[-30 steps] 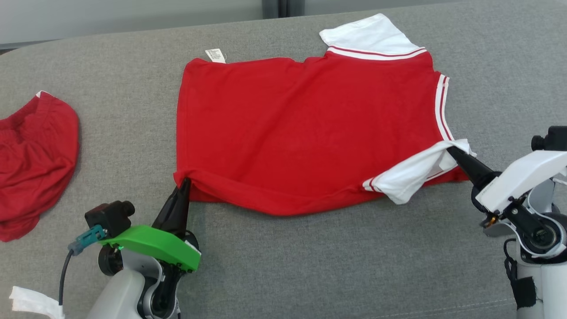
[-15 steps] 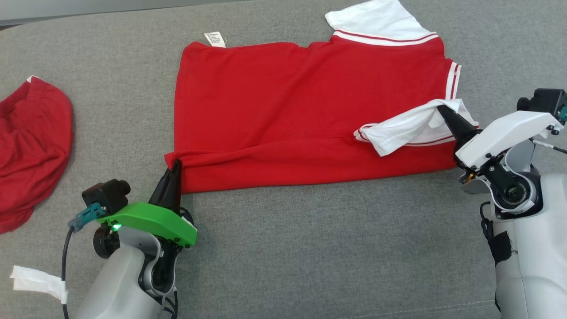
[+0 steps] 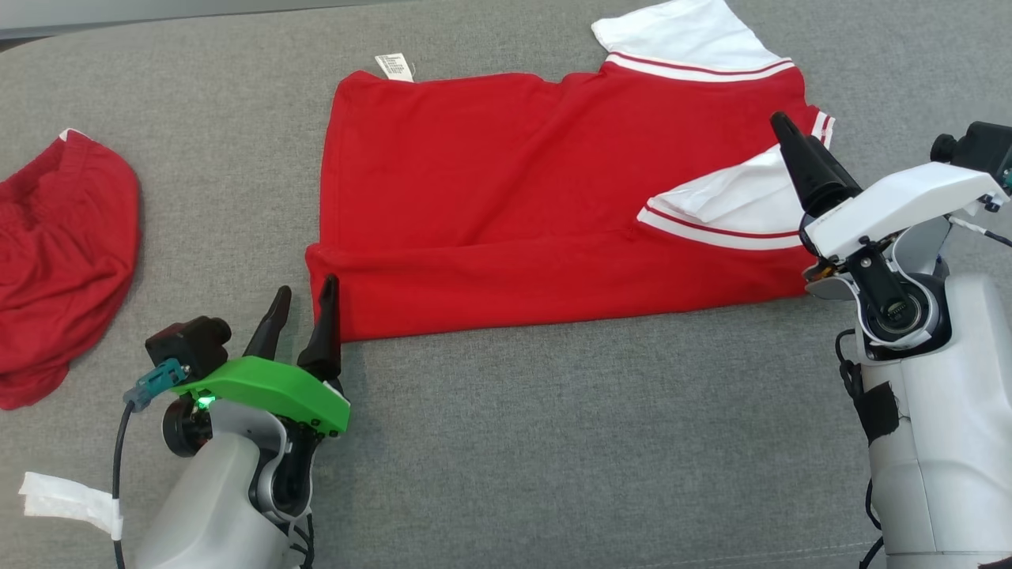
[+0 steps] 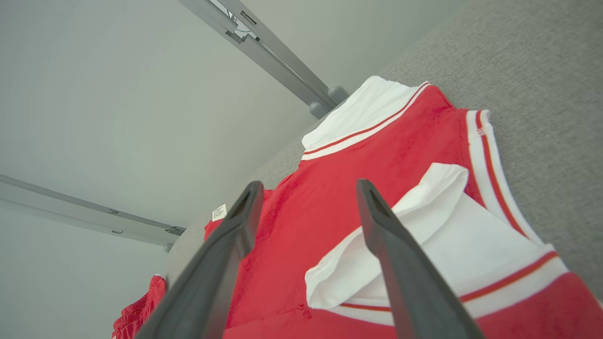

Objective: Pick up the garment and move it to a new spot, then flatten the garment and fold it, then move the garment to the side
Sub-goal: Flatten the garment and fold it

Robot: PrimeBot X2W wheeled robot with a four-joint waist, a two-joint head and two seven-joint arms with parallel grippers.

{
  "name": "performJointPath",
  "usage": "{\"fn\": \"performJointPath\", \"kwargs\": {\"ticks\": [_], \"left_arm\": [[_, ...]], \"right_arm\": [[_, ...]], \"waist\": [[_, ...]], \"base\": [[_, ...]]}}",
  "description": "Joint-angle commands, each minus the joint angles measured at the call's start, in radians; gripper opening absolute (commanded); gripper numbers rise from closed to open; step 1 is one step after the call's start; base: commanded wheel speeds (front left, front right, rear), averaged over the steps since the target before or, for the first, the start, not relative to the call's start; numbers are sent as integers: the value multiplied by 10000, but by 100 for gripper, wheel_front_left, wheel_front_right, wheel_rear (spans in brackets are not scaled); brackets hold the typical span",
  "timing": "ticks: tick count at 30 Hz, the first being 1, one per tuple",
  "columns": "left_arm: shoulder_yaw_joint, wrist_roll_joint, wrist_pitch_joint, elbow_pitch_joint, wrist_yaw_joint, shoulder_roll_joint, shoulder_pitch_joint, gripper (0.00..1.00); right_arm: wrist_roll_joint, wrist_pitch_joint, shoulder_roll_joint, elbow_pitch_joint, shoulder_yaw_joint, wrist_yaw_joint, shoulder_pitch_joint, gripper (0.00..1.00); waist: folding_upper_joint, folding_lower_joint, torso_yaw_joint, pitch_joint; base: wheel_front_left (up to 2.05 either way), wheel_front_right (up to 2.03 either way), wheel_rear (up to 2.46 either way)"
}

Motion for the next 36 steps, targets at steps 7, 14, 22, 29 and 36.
{"fn": "performJointPath", "kwargs": {"ticks": [7, 14, 22, 29, 36], "left_arm": [[-106, 420, -186, -122, 294, 266, 537, 100], [-298, 633, -98, -322, 625, 280, 869, 100], [-594, 1028, -114, -91, 1126, 135, 556, 100], [-710, 1144, -45, 119, 1228, 73, 287, 100], [-805, 891, 558, 486, 1257, 6, 213, 100]], "right_arm": [[-1048, -132, -580, -370, 253, -1, 811, 100], [-3351, 339, -881, -360, -620, -1, 1750, 100], [-4959, 780, -465, 41, -1226, -1, 1521, 100], [-5616, 1378, -418, 395, -893, -1, 1389, 100], [-6143, 1696, -453, 578, -947, -1, 1384, 100]], "waist": [[0, 0, 2, -410], [0, 0, -86, -493], [0, 0, -201, -173], [0, 0, -105, 82], [0, 0, -55, 171]], "base": [[0, 0, 0], [0, 0, 0], [0, 0, 0], [0, 0, 0], [0, 0, 0]]}}
